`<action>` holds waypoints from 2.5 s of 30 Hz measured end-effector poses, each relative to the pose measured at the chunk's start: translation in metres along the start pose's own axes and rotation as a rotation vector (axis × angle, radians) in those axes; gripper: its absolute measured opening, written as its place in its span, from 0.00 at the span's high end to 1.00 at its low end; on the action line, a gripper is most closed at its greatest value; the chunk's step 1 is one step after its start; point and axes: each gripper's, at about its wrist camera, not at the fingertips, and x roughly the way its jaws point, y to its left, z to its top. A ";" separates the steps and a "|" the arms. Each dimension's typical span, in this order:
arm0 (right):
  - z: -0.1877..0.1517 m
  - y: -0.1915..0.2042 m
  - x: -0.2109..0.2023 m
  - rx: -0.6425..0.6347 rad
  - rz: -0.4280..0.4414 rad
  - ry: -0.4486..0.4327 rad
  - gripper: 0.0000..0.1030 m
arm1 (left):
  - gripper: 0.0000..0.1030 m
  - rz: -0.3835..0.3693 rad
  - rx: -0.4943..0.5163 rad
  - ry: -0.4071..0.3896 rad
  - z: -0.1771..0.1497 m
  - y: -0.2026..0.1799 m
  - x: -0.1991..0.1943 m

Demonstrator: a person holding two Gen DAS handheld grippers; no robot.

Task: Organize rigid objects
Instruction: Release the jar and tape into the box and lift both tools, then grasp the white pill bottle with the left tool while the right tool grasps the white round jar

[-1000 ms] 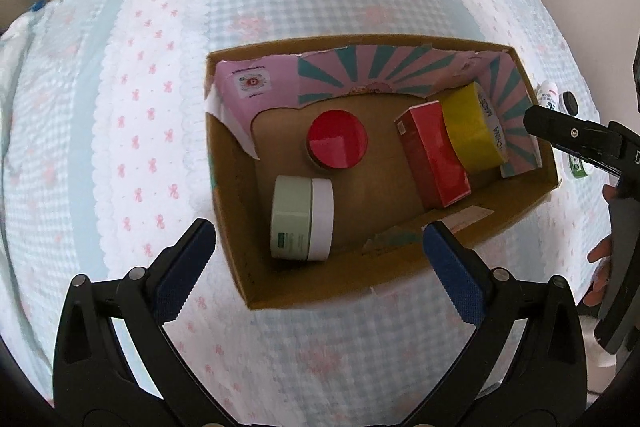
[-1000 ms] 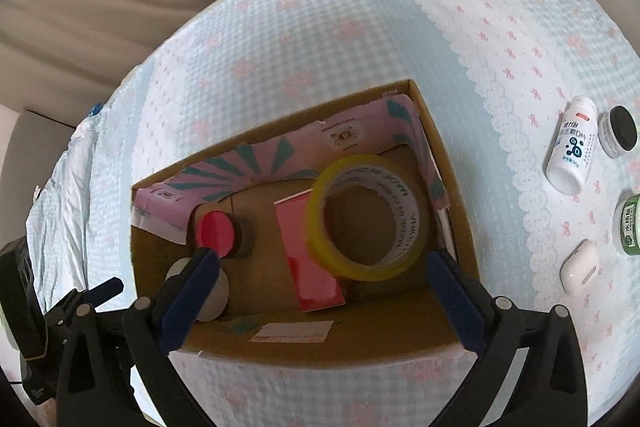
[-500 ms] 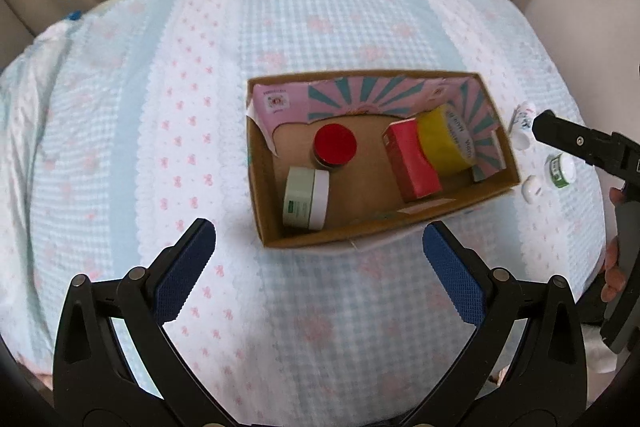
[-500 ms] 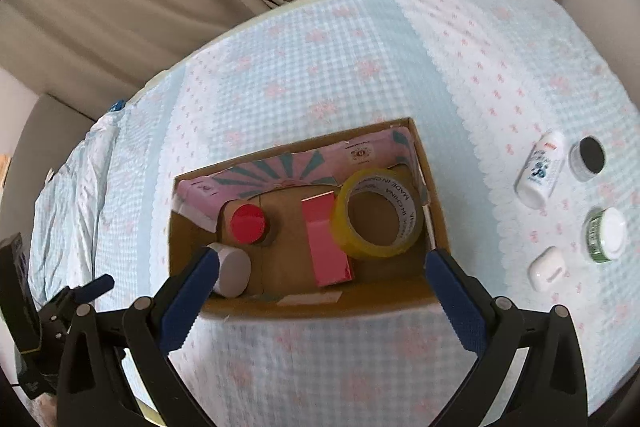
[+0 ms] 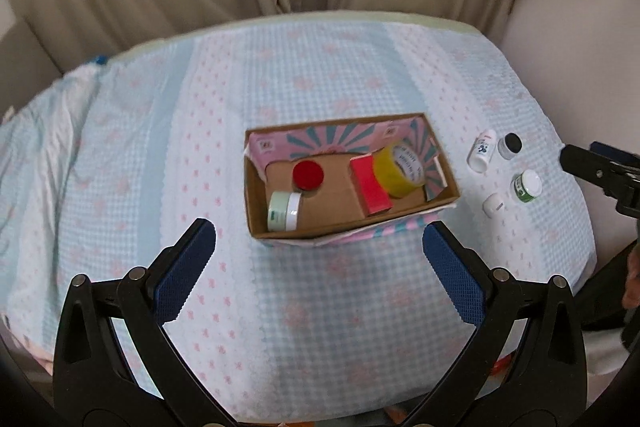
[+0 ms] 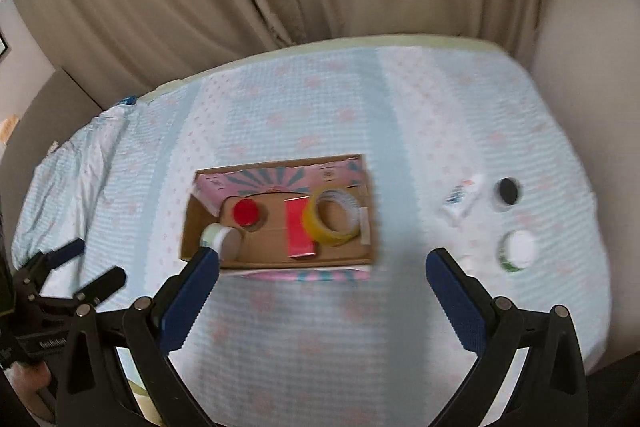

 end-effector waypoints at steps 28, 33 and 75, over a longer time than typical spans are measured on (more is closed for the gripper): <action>-0.027 -0.276 -0.047 0.089 -0.057 0.021 0.00 | 0.00 0.030 0.165 -0.023 0.078 -0.287 0.031; -0.033 -0.295 -0.030 0.120 -0.068 0.027 0.00 | 0.00 -0.036 0.246 0.046 0.094 -0.316 0.074; -0.077 -0.327 0.235 0.105 -0.097 0.306 0.32 | 0.53 -0.203 0.577 0.540 0.077 -0.412 0.423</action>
